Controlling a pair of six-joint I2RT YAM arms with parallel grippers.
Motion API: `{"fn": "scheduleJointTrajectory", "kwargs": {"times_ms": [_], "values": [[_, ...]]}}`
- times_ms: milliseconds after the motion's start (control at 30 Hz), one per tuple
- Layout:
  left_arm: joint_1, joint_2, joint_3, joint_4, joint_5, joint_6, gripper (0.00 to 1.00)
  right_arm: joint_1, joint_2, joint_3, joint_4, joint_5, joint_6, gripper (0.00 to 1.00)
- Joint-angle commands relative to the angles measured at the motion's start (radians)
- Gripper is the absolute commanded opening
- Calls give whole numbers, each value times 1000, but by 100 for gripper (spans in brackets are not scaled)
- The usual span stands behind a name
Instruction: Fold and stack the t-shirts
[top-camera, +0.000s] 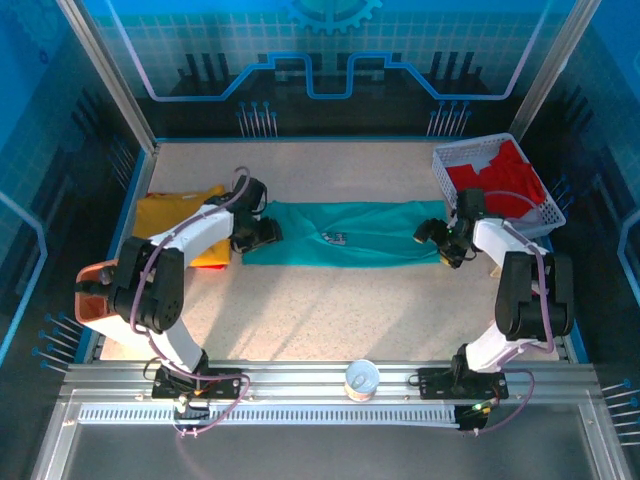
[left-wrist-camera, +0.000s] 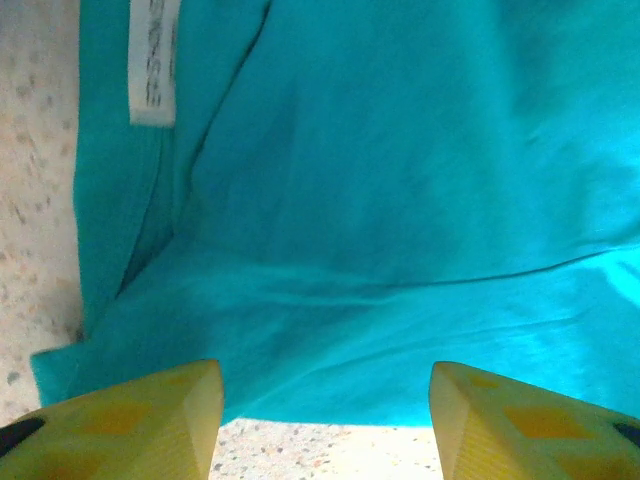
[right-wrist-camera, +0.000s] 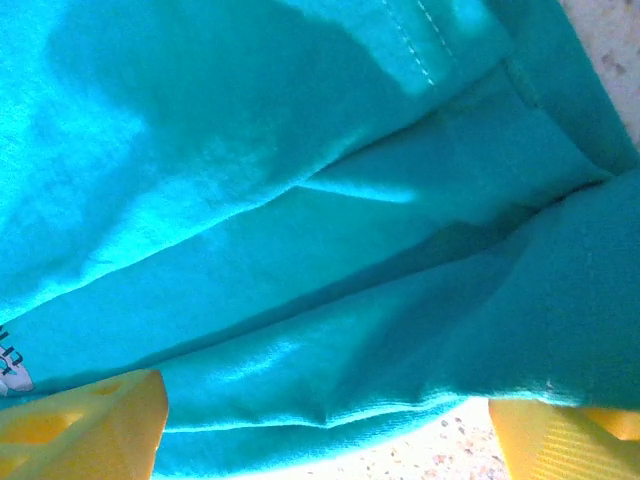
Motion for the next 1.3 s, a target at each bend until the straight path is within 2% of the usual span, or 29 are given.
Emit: {"fn": "scheduleJointTrajectory", "kwargs": {"times_ms": [0, 233, 500, 1000, 1267], "values": [[-8, 15, -20, 39, 4, -18, 57, 13, 23, 33, -18, 12, 13, 84], [-15, 33, -20, 42, -3, -4, 56, 18, -38, -2, -54, -22, 7, 84], [-15, 58, -17, 38, -29, 15, 56, 16, -88, -6, -111, 2, -30, 84], [-18, 60, -16, 40, -23, 22, 55, 22, -12, 16, -53, 4, 7, 82], [-18, 67, -13, 38, -29, 24, 55, 4, 78, 136, -48, 8, 13, 81]]}}
